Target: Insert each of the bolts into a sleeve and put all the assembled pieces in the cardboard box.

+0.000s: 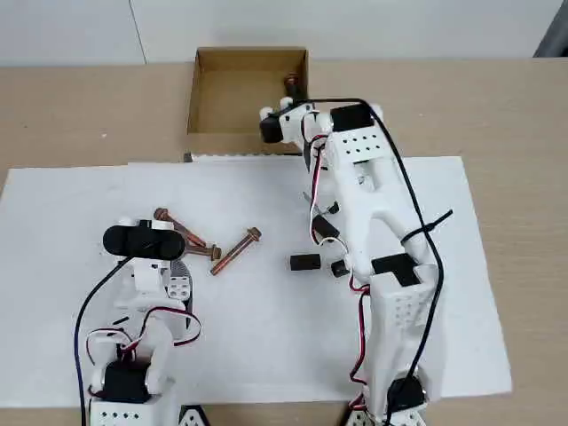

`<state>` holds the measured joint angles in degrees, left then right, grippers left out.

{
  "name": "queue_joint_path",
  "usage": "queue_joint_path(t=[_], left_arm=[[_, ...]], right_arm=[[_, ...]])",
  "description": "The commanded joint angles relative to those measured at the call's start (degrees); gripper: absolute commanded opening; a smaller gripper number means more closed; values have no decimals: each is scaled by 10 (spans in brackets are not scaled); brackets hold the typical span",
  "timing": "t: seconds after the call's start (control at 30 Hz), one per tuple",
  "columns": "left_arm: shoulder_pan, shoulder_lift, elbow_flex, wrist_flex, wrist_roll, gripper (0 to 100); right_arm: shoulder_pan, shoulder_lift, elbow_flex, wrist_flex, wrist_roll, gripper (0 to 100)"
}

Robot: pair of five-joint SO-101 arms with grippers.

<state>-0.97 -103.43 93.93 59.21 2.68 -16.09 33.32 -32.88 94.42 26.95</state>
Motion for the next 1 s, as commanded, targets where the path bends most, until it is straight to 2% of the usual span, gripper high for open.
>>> queue_joint_path(t=[0.0, 0.6, 0.77, 0.97], left_arm=[[-3, -5, -3, 1, -3, 6], [0, -5, -3, 1, -3, 6], [0, -5, -3, 1, -3, 6], [0, -5, -3, 1, -3, 6]], right_arm=[[7, -1, -14, -15, 15, 136], [15, 49, -14, -56, 39, 138], [15, 63, -14, -67, 39, 191], [14, 65, -14, -72, 40, 134]])
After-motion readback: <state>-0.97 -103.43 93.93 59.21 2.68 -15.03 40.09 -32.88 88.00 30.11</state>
